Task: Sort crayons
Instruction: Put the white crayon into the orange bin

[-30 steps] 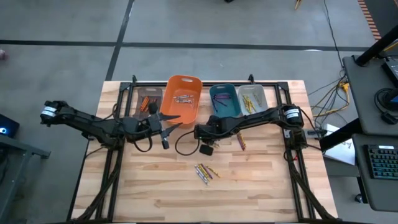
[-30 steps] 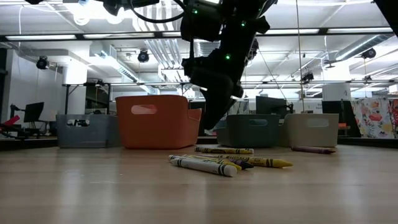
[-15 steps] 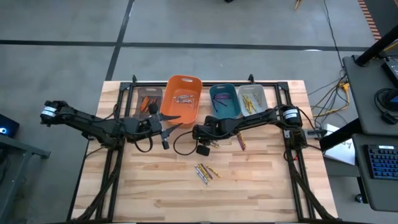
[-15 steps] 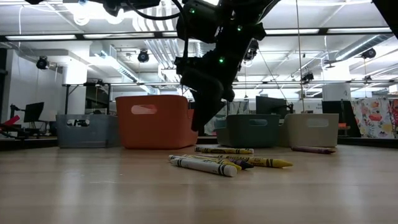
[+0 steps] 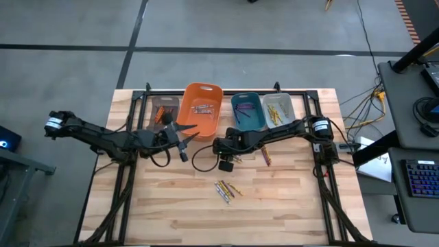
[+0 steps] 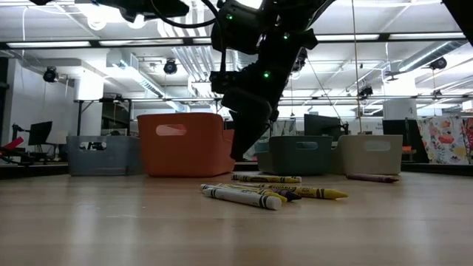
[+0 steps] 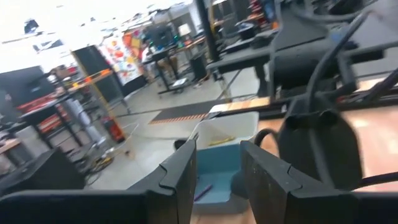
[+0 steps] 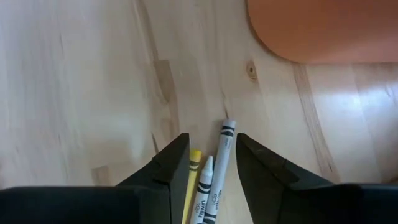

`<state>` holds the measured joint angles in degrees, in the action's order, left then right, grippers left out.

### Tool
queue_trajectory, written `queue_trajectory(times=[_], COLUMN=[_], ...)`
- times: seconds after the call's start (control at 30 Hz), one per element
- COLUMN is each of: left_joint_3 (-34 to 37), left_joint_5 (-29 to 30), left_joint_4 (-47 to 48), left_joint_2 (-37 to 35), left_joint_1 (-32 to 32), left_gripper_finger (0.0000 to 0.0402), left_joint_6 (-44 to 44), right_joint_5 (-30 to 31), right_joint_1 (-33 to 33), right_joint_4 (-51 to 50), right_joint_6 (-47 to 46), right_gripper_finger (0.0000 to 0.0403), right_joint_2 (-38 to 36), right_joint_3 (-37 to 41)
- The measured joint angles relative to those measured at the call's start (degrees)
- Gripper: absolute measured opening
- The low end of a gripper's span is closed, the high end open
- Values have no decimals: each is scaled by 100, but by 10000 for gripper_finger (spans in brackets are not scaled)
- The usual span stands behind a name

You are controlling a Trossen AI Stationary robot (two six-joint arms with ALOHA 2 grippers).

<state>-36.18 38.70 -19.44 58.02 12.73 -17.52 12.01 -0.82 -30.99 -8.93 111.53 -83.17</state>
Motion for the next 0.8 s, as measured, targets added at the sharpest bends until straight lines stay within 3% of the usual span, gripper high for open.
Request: queue_trajectory(times=[0.23, 0.8], left_joint_3=[0, 1], left_joint_5=[100, 131], left_joint_4=[122, 423], left_joint_2=[-25, -137], left_joint_1=[0, 2], left_gripper_finger=[107, 107], left_joint_6=[0, 49], right_joint_5=[9, 20], right_joint_1=[-2, -42], right_joint_4=[173, 1834], right_joint_6=[159, 673], right_gripper_finger=[115, 87], right_joint_2=[0, -370], right_joint_3=[253, 1397])
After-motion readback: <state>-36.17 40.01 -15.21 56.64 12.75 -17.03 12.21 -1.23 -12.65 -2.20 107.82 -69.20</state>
